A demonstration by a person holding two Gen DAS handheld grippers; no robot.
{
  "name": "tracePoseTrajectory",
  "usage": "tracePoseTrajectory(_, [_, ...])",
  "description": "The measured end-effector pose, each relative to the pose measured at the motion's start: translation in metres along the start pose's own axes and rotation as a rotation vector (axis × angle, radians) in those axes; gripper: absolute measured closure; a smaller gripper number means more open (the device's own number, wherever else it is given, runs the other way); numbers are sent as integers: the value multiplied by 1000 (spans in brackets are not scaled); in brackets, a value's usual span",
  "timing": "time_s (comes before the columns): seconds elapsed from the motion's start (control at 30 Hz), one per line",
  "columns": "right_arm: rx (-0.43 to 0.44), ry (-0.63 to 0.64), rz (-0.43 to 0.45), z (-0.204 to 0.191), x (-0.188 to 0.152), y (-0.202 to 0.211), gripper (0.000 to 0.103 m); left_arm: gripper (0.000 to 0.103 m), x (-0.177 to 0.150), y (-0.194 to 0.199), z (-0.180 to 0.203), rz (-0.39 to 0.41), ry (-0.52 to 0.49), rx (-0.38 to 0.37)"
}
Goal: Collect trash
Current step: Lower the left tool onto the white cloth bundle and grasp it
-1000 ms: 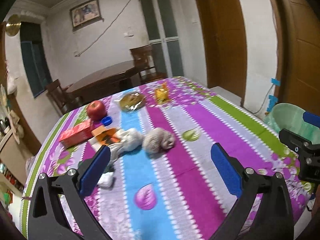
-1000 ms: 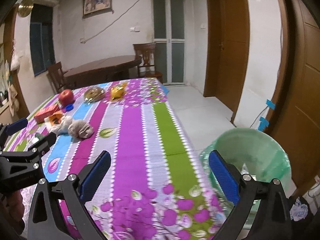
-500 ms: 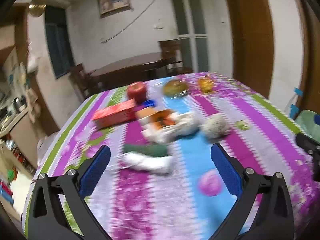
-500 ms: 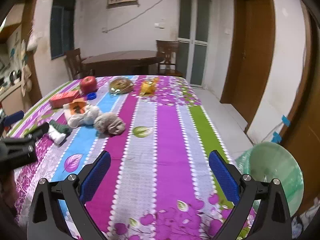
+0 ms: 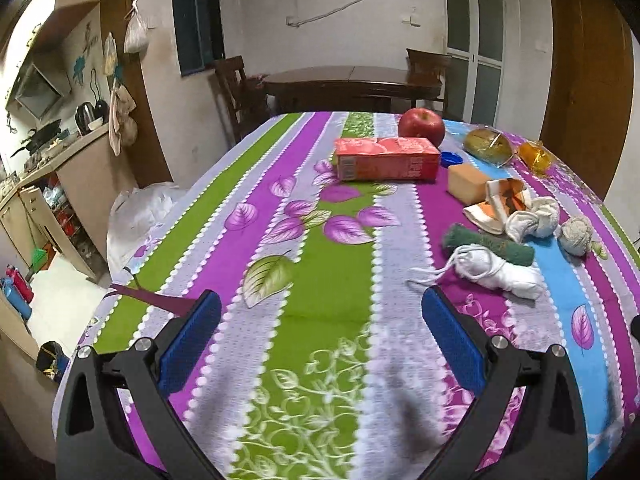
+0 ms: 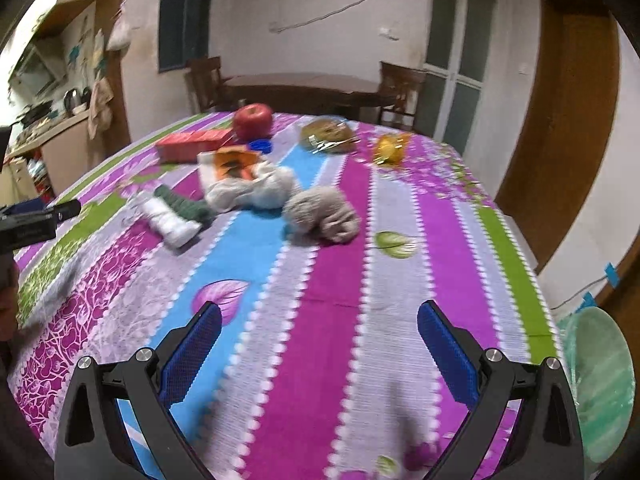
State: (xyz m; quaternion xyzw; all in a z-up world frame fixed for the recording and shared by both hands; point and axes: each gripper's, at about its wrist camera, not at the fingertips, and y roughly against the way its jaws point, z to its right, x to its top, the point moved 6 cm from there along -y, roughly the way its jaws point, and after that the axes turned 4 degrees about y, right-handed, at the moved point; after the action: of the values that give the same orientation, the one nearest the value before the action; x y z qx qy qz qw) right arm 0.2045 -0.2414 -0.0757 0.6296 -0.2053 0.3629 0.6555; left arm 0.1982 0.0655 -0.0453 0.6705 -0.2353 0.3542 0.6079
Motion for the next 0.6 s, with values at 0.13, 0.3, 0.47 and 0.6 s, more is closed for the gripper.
tracePoseTrajectory(0.13, [52, -23, -9, -7, 9, -10, 5, 6, 3, 1, 12, -28, -15, -94])
tracePoseTrajectory(0.3, [150, -77, -36, -10, 24, -22, 5, 6, 31, -20, 54, -50, -55, -154])
tracePoseTrajectory(0.47, [191, -96, -1, -18, 47, -20, 5, 6, 78, -68, 101, -60, -136, -60])
tracePoseTrajectory(0.6, [150, -104, 6, -7, 36, -13, 5, 6, 88, -76, 120, -119, -171, -153])
